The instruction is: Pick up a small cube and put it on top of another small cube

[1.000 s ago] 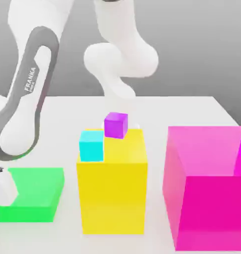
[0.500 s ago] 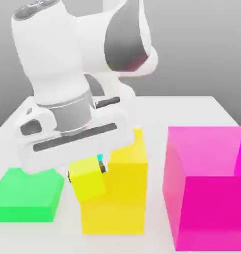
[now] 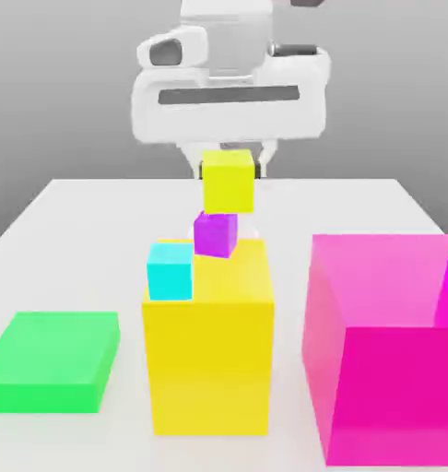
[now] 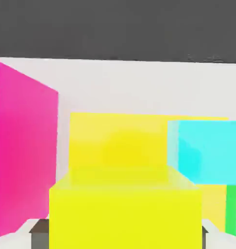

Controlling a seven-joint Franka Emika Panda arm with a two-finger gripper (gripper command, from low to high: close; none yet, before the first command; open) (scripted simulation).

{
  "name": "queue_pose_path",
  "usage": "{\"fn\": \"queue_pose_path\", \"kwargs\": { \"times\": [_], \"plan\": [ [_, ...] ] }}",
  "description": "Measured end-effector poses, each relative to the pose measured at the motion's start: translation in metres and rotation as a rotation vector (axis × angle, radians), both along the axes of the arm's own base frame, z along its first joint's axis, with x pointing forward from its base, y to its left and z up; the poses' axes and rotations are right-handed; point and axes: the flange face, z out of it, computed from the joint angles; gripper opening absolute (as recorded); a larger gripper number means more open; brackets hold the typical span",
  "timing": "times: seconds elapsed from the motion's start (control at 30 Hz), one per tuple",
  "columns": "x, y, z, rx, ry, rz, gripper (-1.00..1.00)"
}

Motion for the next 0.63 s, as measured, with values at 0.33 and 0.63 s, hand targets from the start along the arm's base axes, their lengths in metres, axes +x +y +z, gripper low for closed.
{"fn": "queue_pose_path", "kwargs": {
  "times": [0.33,0.63],
  "plan": [
    [-0.039,-0.016,-0.059,0.014,0.004,-0.225,1.00],
    [-0.038,-0.016,-0.021,0.009,0.004,-0.227,1.00]
  ]
}}
